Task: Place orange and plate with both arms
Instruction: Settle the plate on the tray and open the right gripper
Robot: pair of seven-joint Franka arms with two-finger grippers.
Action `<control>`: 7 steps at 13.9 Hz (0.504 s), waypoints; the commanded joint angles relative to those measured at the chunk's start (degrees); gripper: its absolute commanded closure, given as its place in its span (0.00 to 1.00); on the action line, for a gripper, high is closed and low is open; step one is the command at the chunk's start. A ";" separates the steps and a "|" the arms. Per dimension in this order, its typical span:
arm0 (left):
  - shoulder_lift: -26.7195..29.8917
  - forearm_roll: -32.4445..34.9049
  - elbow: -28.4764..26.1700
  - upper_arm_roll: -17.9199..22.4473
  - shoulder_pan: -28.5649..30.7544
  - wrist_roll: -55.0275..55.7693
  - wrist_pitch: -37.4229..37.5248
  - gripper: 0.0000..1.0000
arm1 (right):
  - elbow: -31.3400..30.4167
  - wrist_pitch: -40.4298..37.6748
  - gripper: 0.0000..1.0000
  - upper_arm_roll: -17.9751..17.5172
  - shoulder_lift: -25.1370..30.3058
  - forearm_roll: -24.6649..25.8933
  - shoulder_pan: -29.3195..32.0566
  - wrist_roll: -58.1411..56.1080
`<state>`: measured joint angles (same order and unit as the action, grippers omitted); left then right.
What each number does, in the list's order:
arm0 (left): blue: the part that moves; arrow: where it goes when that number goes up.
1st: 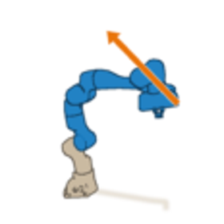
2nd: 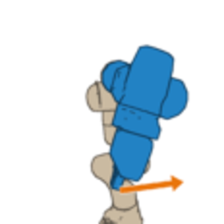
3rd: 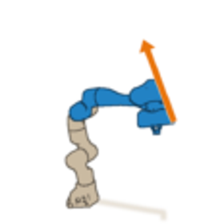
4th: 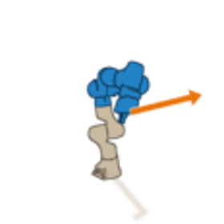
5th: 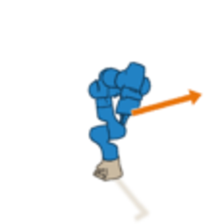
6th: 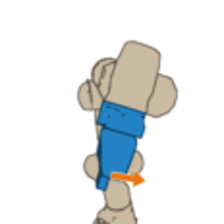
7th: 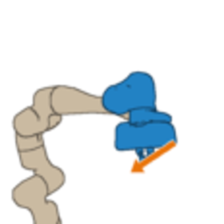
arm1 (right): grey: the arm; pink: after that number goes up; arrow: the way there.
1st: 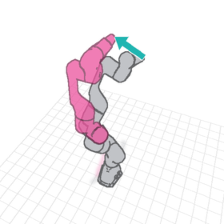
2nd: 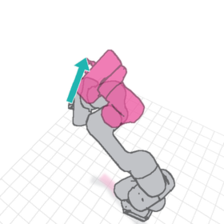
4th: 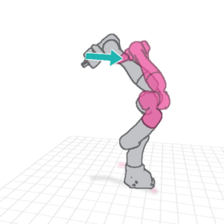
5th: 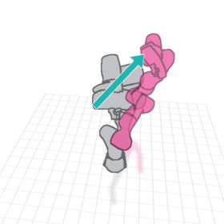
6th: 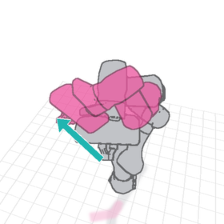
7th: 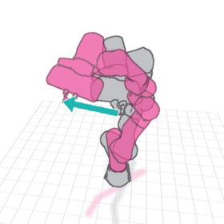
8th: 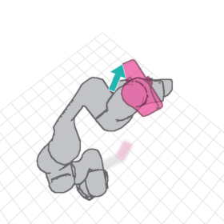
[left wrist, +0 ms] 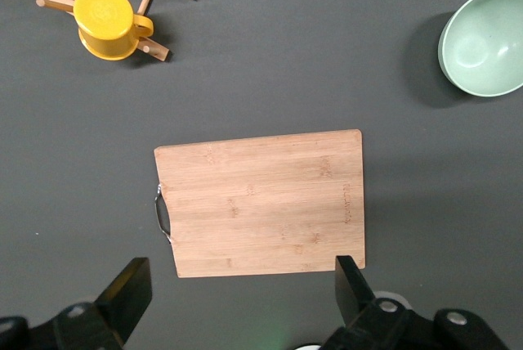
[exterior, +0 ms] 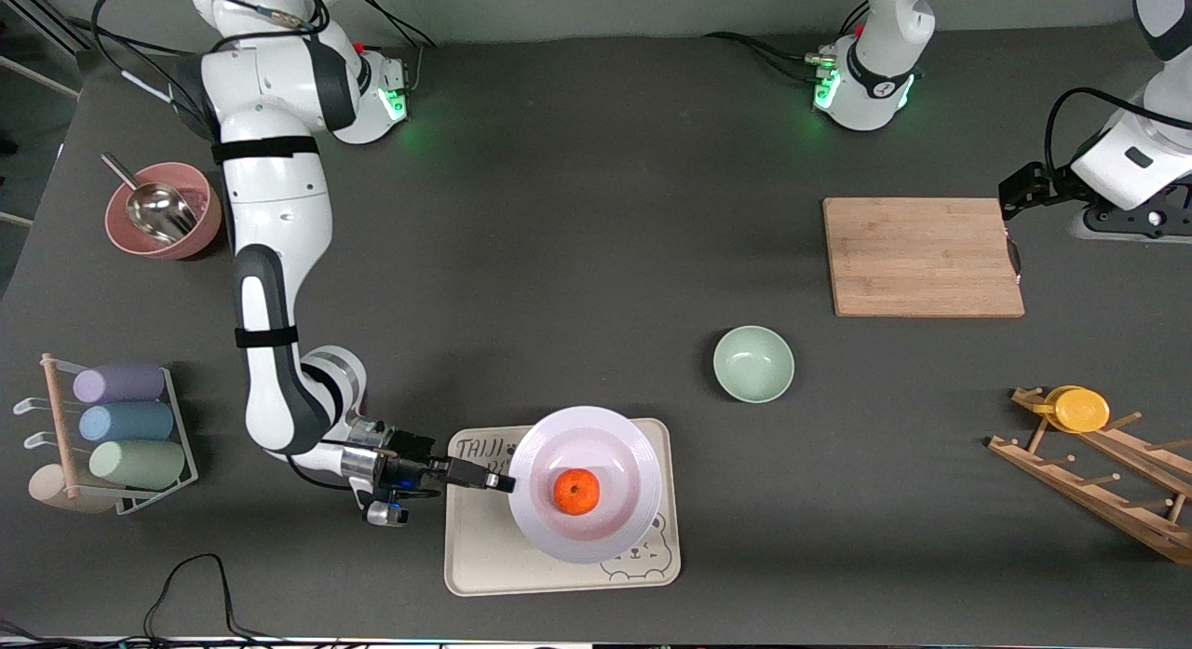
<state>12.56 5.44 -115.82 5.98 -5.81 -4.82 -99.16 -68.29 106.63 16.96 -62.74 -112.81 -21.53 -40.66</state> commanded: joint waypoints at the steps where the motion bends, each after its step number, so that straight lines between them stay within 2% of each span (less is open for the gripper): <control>1: 0.19 0.36 -0.37 0.17 -0.52 0.08 -1.21 0.00 | 4.74 -0.46 1.00 0.09 -3.61 -1.18 0.52 1.11; 7: 0.10 0.27 -0.37 0.17 -0.52 0.08 -1.21 0.00 | 3.69 0.16 1.00 0.01 -5.98 -1.18 0.52 -6.09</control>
<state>12.41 5.44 -115.82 5.97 -5.81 -4.83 -99.64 -66.48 107.01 16.97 -67.08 -112.82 -21.42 -44.15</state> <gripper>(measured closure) 0.000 0.956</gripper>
